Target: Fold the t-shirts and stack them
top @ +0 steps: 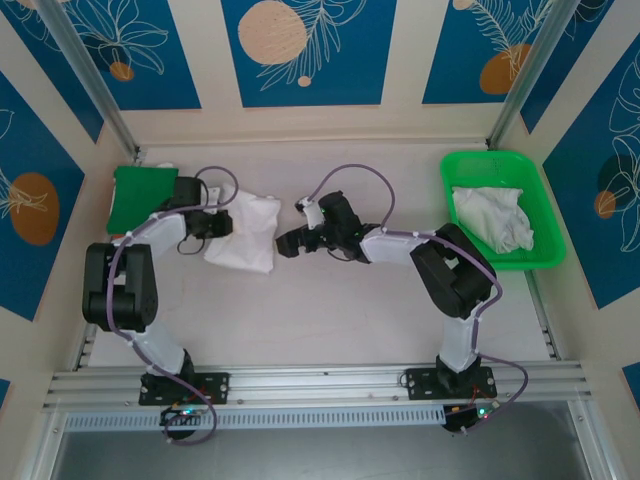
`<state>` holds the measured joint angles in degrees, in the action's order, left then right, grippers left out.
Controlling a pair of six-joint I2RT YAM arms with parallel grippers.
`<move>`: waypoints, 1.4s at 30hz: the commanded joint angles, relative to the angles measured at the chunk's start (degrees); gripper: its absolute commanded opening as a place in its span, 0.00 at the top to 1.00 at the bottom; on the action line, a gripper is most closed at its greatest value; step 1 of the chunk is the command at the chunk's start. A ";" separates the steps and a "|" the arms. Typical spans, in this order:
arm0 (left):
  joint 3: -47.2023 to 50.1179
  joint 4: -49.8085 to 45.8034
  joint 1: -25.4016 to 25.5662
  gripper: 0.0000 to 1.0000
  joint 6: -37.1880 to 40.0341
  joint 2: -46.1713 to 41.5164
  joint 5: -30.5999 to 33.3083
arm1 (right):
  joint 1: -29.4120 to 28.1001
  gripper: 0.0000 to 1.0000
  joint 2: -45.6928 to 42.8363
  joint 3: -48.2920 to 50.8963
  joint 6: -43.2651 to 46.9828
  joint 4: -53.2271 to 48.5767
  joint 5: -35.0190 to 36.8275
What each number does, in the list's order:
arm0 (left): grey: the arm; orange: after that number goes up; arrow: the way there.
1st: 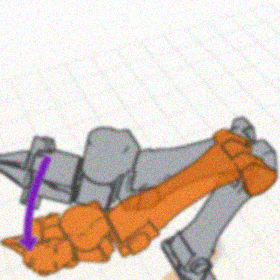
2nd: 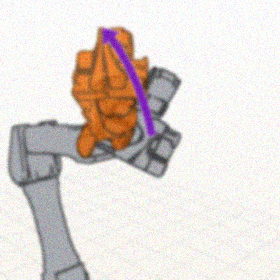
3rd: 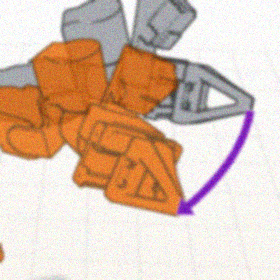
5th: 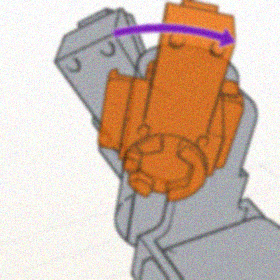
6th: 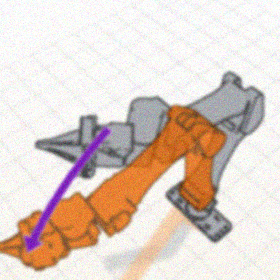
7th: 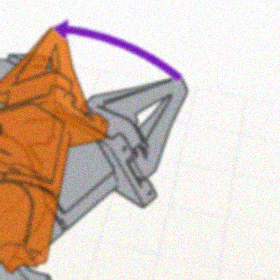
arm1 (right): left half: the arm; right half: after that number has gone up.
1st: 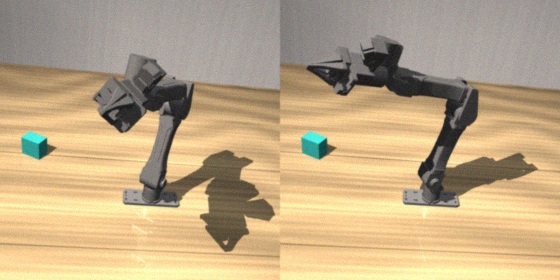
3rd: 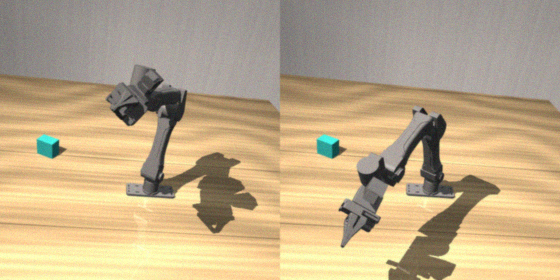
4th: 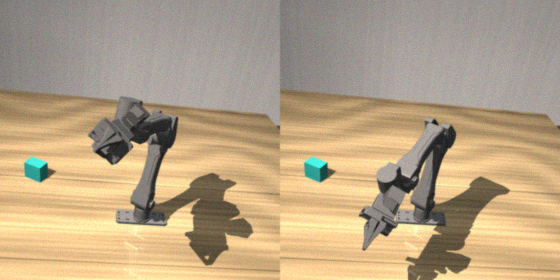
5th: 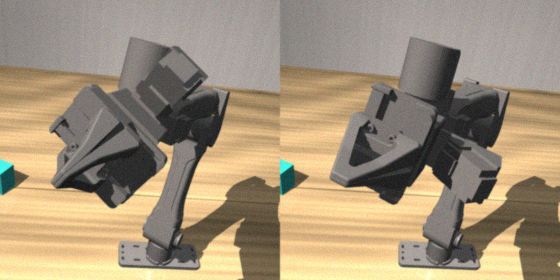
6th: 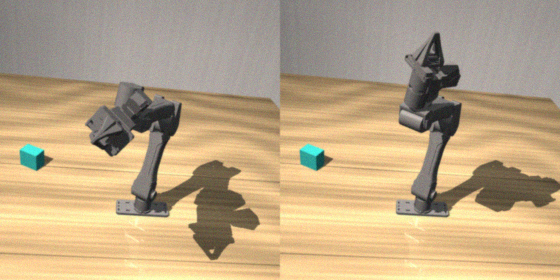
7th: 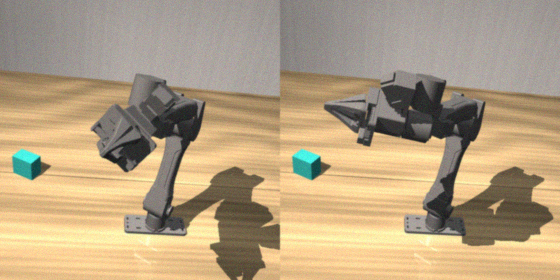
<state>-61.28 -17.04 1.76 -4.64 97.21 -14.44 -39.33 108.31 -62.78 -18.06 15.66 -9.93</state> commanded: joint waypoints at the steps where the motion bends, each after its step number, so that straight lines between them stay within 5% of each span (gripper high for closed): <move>1: -3.72 -2.89 -3.27 1.00 8.47 -2.19 3.71 | -1.81 0.01 0.03 -2.44 4.45 3.06 -3.92; 15: -20.80 -14.64 -14.28 1.00 22.97 -0.03 8.37 | -7.20 0.01 3.06 -9.23 5.89 1.97 -6.08; 42: -45.16 -24.32 -21.25 1.00 26.44 6.79 8.80 | -8.30 0.01 2.34 -7.97 5.39 0.35 -2.83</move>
<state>-103.90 -42.13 -18.35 20.12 103.39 -5.69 -47.05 110.85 -70.61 -13.43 16.69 -13.34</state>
